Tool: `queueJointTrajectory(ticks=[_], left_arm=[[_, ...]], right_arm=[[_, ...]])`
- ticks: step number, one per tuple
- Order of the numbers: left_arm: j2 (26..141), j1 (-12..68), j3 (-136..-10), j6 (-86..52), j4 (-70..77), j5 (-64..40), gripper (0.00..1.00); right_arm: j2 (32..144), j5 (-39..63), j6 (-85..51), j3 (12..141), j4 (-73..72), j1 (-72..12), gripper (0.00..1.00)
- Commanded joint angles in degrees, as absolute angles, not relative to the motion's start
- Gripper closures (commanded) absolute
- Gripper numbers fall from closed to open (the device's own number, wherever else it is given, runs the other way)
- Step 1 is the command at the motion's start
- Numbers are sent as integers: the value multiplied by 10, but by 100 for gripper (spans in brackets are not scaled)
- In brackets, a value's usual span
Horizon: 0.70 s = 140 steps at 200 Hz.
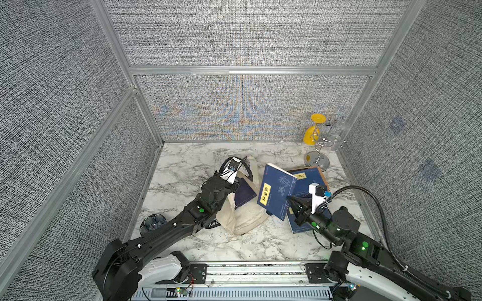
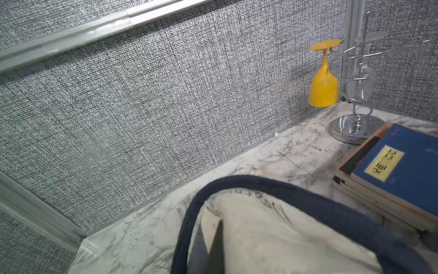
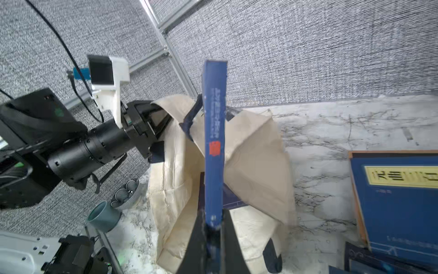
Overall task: Take out the books from the canvas bag
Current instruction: Place the book on the book.
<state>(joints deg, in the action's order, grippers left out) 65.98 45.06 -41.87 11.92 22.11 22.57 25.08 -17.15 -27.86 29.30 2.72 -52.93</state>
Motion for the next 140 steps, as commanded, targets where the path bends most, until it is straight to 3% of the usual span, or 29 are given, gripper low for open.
queueJointTrajectory(ticks=[1, 57, 98, 140], left_arm=[[662, 449, -426, 114, 221, 233, 100], [660, 449, -428, 112, 216, 228, 100], [659, 449, -430, 110, 212, 224, 100], [657, 449, -430, 109, 210, 222, 100]], right_arm=[[228, -303, -333, 310, 104, -529, 100], [177, -511, -568, 335, 379, -529, 100], [170, -537, -681, 328, 466, -529, 100], [237, -526, -846, 335, 547, -528, 100]])
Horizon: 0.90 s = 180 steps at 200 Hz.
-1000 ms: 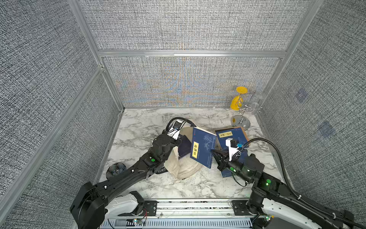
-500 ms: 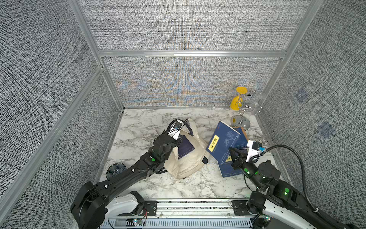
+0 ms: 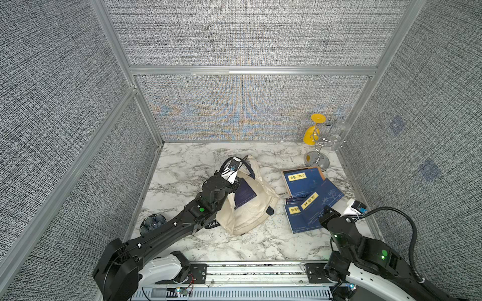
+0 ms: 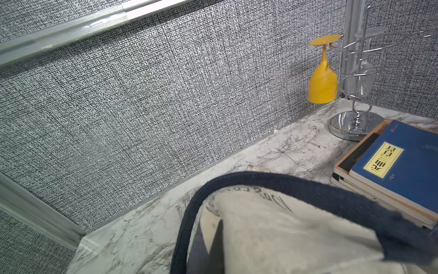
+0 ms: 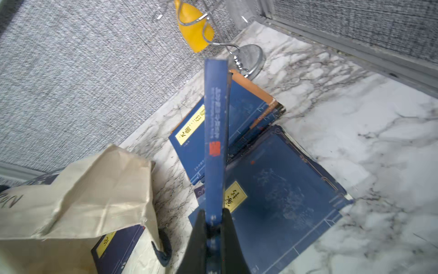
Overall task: Take out the books from the canvas bag
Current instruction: Place the book on the book.
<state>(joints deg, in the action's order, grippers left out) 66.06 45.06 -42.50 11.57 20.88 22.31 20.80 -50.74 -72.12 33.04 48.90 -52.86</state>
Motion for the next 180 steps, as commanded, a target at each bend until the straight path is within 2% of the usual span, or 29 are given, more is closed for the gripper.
queueJointTrajectory(ticks=[1, 37, 94, 136, 180], left_arm=[[657, 449, -429, 109, 210, 222, 100], [656, 449, -430, 107, 209, 219, 100], [654, 449, -430, 107, 207, 215, 100], [657, 449, -432, 105, 203, 213, 100], [655, 449, -432, 106, 203, 212, 100]], right_arm=[[239, -525, -849, 334, 548, -529, 100], [251, -486, -906, 289, 490, -529, 100], [261, -461, -1058, 217, 482, -529, 100], [336, -420, -1079, 193, 396, -529, 100], [363, -419, -1113, 212, 437, -529, 98]])
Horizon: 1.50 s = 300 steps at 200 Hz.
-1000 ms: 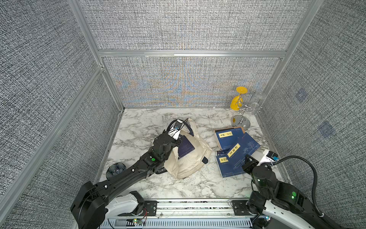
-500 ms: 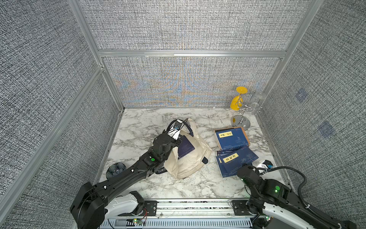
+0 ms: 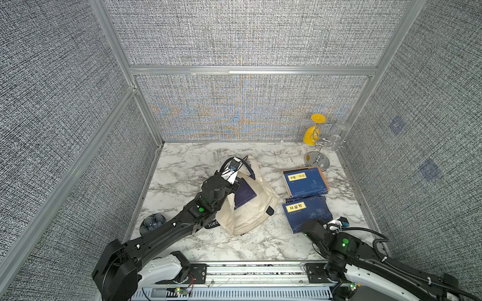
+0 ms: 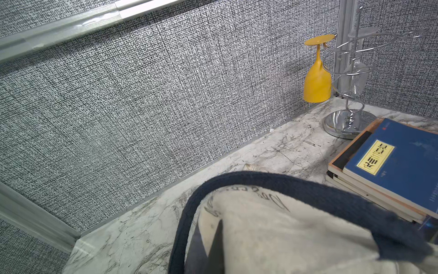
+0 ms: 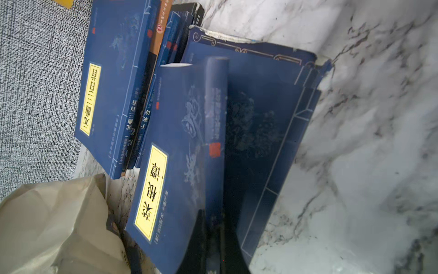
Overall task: Take out the books from the canvas bag
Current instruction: Place the book on the book, then pick up the book from the canvas bag.
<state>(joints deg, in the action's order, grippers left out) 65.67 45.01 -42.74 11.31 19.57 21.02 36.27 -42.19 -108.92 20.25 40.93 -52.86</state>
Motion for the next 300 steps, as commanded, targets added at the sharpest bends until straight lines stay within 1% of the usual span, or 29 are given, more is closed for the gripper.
queueJointTrajectory(ticks=[1, 15, 27, 56, 74, 97, 113, 130, 149, 173, 199, 266, 300], left_arm=[[655, 449, -432, 106, 203, 212, 100], [656, 450, -433, 105, 202, 209, 100], [657, 449, -433, 105, 200, 207, 100], [655, 449, -434, 104, 198, 205, 100], [650, 449, -434, 105, 198, 205, 100], [647, 449, -434, 106, 198, 206, 100], [645, 449, -434, 106, 198, 207, 100], [644, 449, -433, 105, 199, 206, 100], [643, 449, -433, 104, 200, 196, 100], [643, 449, -431, 100, 203, 189, 100], [646, 449, -430, 100, 203, 183, 100], [641, 449, -426, 99, 213, 173, 100], [635, 449, -419, 98, 226, 163, 100]], right_arm=[[362, -419, -1113, 212, 437, -529, 97], [360, -419, -1106, 207, 429, -528, 83], [360, -414, -1104, 206, 433, -526, 76], [358, -405, -1098, 218, 466, -522, 55], [349, -403, -1092, 232, 495, -519, 45], [333, -403, -1034, 255, 500, -517, 28], [331, -405, -938, 275, 466, -516, 21], [347, -380, -827, 286, 386, -516, 20], [392, -311, -720, 302, 292, -517, 19], [473, -227, -658, 316, 195, -522, 19], [550, -172, -630, 327, 111, -541, 19], [690, -161, -607, 375, -19, -619, 20], [773, -183, -626, 423, -19, -650, 20]])
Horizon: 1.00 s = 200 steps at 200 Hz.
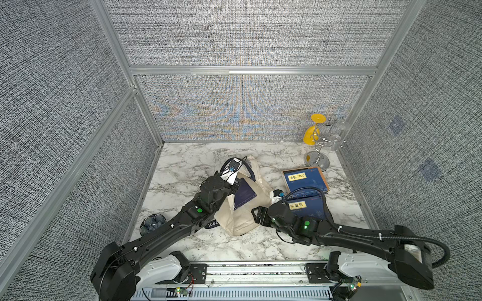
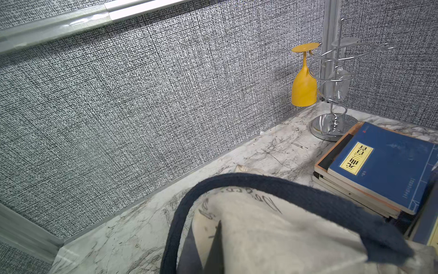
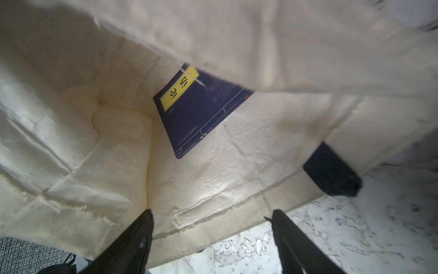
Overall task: Take out the books from the canvas bag
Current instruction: Pick up the book from the canvas bag.
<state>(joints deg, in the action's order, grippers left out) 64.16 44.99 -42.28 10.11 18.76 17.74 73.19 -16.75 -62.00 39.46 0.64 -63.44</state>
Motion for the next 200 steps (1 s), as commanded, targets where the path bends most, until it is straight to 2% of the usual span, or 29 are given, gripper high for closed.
queueJointTrajectory(ticks=[1, 65, 109, 200], left_arm=[[634, 449, -419, 99, 227, 163, 100], [616, 449, -401, 101, 262, 135, 100], [600, 450, -384, 105, 294, 109, 100], [534, 452, -324, 146, 406, -6, 100]], right_arm=[[775, -184, -627, 425, -19, -651, 20], [910, -196, -670, 488, -76, -671, 20], [970, -220, -713, 487, -133, -671, 20], [1019, -266, -725, 475, -221, -655, 20]])
